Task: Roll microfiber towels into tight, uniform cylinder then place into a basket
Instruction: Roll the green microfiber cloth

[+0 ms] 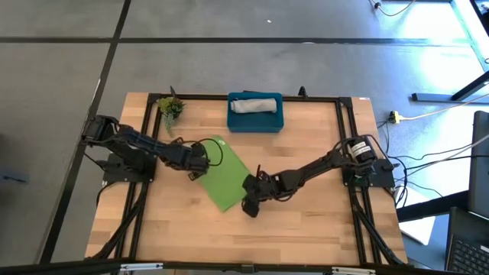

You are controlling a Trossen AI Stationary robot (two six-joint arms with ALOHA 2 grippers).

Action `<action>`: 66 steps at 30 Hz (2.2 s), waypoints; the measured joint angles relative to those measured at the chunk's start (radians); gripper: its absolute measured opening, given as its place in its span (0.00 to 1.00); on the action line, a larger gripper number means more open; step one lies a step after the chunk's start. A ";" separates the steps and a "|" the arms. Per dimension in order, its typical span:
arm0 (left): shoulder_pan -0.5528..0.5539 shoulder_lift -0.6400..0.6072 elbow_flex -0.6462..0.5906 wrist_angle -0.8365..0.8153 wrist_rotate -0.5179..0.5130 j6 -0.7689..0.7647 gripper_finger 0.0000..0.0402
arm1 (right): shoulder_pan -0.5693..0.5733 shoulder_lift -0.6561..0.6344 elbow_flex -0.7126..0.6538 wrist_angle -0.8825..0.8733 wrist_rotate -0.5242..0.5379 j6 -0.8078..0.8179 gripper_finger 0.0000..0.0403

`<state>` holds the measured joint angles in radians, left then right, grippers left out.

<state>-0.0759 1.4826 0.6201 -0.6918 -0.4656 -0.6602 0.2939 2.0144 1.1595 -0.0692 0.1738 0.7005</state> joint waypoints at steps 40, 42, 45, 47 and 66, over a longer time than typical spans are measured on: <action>-0.256 -0.063 -0.117 0.421 0.023 -0.045 0.16 | -0.043 -0.001 0.044 -0.188 0.188 0.006 0.51; -0.252 -0.065 -0.126 0.428 0.024 -0.045 0.16 | -0.037 -0.001 0.026 -0.135 0.146 0.009 0.51; -0.245 -0.066 -0.135 0.429 0.026 -0.045 0.16 | -0.024 -0.002 -0.004 -0.062 0.129 0.011 0.51; -0.243 -0.066 -0.137 0.426 0.025 -0.044 0.16 | -0.013 -0.002 -0.021 -0.016 0.130 0.030 0.51; -0.169 -0.063 -0.140 0.507 0.137 0.383 0.16 | 0.095 -0.002 -0.032 0.132 0.091 0.106 0.51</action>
<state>-0.2453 1.4193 0.4801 -0.1845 -0.3290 -0.2771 0.3885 2.0125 1.1275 0.0624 0.2648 0.8061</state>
